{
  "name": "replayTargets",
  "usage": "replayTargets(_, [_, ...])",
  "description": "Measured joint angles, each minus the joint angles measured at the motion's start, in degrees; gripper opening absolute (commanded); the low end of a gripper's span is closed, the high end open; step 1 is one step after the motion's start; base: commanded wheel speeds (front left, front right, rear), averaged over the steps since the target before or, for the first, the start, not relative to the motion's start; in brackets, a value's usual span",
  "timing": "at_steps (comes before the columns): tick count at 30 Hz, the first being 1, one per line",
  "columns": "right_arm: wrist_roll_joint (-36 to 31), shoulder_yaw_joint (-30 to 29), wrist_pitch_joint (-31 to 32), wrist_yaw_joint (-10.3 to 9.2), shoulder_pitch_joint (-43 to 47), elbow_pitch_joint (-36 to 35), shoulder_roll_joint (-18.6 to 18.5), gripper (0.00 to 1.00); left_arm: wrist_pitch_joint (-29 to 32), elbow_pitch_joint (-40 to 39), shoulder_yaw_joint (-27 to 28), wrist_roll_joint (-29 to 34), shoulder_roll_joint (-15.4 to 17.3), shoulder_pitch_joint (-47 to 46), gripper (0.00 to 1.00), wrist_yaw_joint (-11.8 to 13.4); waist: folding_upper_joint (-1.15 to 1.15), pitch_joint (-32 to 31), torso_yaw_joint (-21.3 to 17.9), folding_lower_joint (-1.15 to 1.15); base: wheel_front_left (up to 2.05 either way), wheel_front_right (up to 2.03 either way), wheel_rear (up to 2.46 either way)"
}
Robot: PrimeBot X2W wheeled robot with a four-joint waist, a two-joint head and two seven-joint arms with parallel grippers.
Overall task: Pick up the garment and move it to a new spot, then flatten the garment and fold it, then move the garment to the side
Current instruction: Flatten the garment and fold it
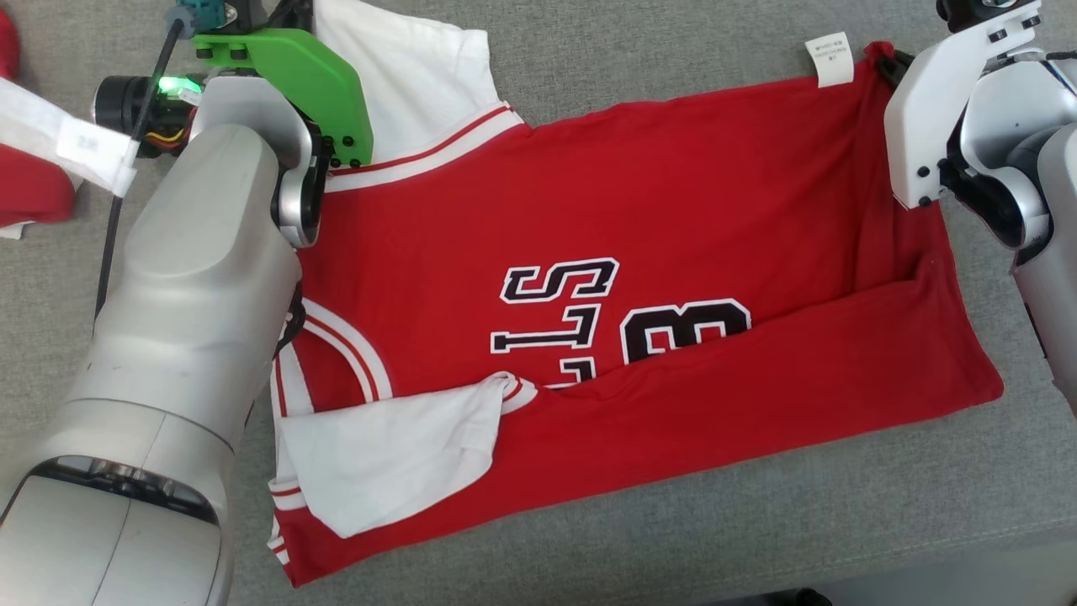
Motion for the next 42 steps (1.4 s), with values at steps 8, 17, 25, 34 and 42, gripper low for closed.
replayTargets(8, [-3.3, -1.9, -9.6, 0.00, -1.7, 3.4, 1.4, 0.00, -9.7, 0.3, 0.6, 0.6, 0.6, -0.2, 0.00, -0.7, 0.00, -1.5, 1.1, 0.00, 0.00, 0.00, 0.00])
replayTargets(17, [-4.5, -2.9, -15.5, 0.00, -0.4, 7.8, 2.2, 0.00, -11.8, -4.7, 2.3, 1.1, 1.0, 1.5, 0.00, -3.7, 0.00, -4.2, 1.9, 0.00, 0.00, 0.00, 0.00])
replayTargets(25, [-2.9, -0.1, -20.9, 0.00, 5.9, 7.3, -0.6, 0.00, -12.0, -22.8, 7.1, 2.5, 1.4, 17.7, 0.00, -5.8, 0.00, -7.7, 3.1, 0.00, 0.00, 0.00, 0.00])
replayTargets(34, [-5.7, 1.3, -26.9, 0.00, 11.0, 7.1, -4.0, 0.00, -12.0, -38.3, 7.2, 5.2, 2.5, 38.6, 0.00, -5.1, 0.00, -11.9, 5.0, -0.01, 0.00, 0.00, 0.00])
replayTargets(42, [-8.0, 2.4, -28.5, 0.00, 13.3, 8.0, -6.1, 0.00, -10.0, -44.2, 6.5, 2.8, 3.3, 48.7, 0.00, -3.3, 0.00, -14.9, 6.5, -0.01, 0.00, 0.00, 0.00])
